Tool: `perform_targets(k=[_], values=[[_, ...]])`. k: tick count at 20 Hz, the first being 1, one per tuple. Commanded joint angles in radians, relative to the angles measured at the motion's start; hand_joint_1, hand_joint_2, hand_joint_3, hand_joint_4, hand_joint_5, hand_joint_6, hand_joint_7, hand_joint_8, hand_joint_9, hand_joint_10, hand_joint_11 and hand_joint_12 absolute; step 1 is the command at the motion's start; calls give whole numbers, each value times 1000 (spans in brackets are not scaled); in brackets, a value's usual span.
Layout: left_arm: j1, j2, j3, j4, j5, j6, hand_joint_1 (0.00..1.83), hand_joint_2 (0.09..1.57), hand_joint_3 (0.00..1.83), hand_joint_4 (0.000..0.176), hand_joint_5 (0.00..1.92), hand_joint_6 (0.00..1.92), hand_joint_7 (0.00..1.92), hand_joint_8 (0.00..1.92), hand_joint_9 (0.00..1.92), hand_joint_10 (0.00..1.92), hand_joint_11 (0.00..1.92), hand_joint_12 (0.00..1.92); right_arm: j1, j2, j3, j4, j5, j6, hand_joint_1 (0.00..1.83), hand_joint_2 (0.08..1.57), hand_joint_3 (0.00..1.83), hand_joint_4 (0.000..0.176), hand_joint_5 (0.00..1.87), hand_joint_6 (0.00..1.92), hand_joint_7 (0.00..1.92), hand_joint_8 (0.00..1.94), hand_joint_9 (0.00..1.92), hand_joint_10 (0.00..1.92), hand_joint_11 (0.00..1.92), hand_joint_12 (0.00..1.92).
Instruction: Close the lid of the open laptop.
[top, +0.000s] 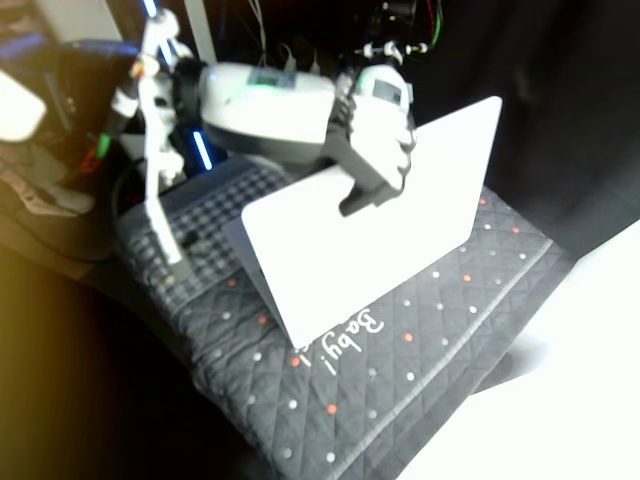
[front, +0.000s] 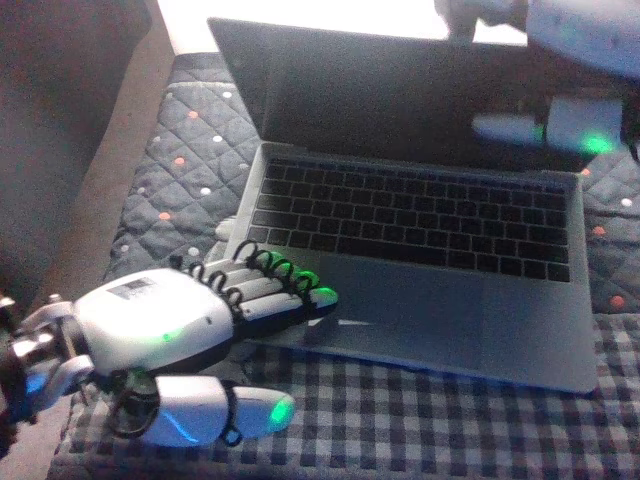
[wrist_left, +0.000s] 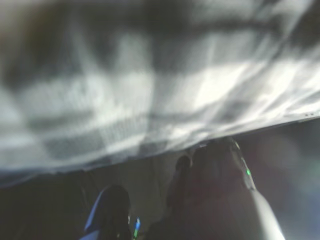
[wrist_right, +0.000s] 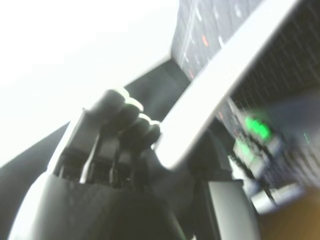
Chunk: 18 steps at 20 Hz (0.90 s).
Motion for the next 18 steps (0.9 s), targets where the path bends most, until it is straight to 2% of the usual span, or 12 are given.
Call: perform_targets(k=[1, 3, 4, 5, 7, 10, 11, 12, 13, 14, 15, 18], values=[[3, 4, -5, -22, -63, -1, 62, 1325, 1, 32, 86, 3, 58, 0, 49, 1, 0, 135, 3, 11, -7, -8, 137, 29, 508, 1221, 0, 0, 0, 1725, 103, 1775, 179, 1921, 326, 1921], [9, 11, -8, -38, -79, 1, 89, 1333, 2, 23, 92, 2, 49, 0, 38, 1, 0, 116, -31, 20, -13, -56, 170, 101, 484, 1185, 0, 0, 0, 1452, 20, 1608, 31, 1829, 137, 1921], [13, 14, -10, -43, -87, 2, 95, 1338, 4, 21, 87, 0, 43, 0, 33, 0, 0, 104, -43, 23, -18, -61, 173, 105, 511, 1155, 0, 0, 0, 1184, 3, 1079, 5, 1330, 27, 1921], [18, 19, -13, -50, -101, 2, 105, 1340, 2, 21, 84, 0, 38, 1, 28, 1, 0, 54, -57, 26, -24, -63, 175, 105, 539, 1170, 0, 0, 0, 1344, 0, 1327, 0, 1720, 52, 1921], [28, 35, -27, -61, -142, 2, 84, 1342, 2, 18, 94, 5, 53, 6, 48, 10, 23, 41, -90, 35, -36, -64, 187, 109, 454, 1143, 0, 0, 0, 1432, 44, 1462, 18, 1720, 80, 1921], [50, 82, -69, -88, -250, 26, 153, 1323, 0, 0, 279, 38, 359, 54, 453, 118, 66, 1406, -149, 43, -33, -65, 206, 174, 407, 1208, 8, 0, 0, 1513, 20, 1362, 0, 1614, 39, 1921], [59, 104, -89, -104, -300, 49, 135, 1341, 0, 0, 367, 42, 501, 47, 568, 189, 137, 1535, -170, 43, -30, -65, 209, 182, 358, 1233, 12, 0, 0, 1439, 22, 1291, 0, 1562, 7, 1921], [69, 124, -103, -113, -350, 54, 165, 1366, 0, 0, 521, 93, 683, 91, 605, 482, 177, 1604, -198, 44, -28, -54, 221, 182, 352, 1228, 6, 0, 0, 1519, 56, 1313, 0, 1591, 1, 1921], [79, 140, -112, -119, -388, 54, 239, 1387, 1, 0, 636, 348, 788, 413, 647, 947, 369, 1673, -223, 45, -27, -39, 233, 182, 331, 1244, 8, 0, 0, 1393, 63, 1258, 0, 1546, 0, 1921], [94, 165, -127, -127, -453, 54, 633, 1371, 0, 129, 567, 1363, 833, 889, 760, 1253, 604, 1694, -250, 46, -26, -23, 242, 182, 294, 1227, 0, 0, 0, 1335, 89, 1330, 66, 1630, 88, 1921], [115, 196, -147, -135, -531, 56, 731, 1374, 0, 168, 550, 1651, 823, 1410, 825, 1645, 765, 1877, -280, 49, -27, -11, 242, 182, 308, 1262, 8, 0, 0, 1569, 110, 1624, 154, 1859, 236, 1921], [153, 247, -183, -155, -679, 74, 713, 1386, 4, 176, 534, 1702, 788, 1702, 810, 1907, 734, 1919, -342, 50, -26, 17, 242, 182, 294, 1293, 15, 0, 0, 1601, 175, 1719, 243, 1908, 328, 1921]])
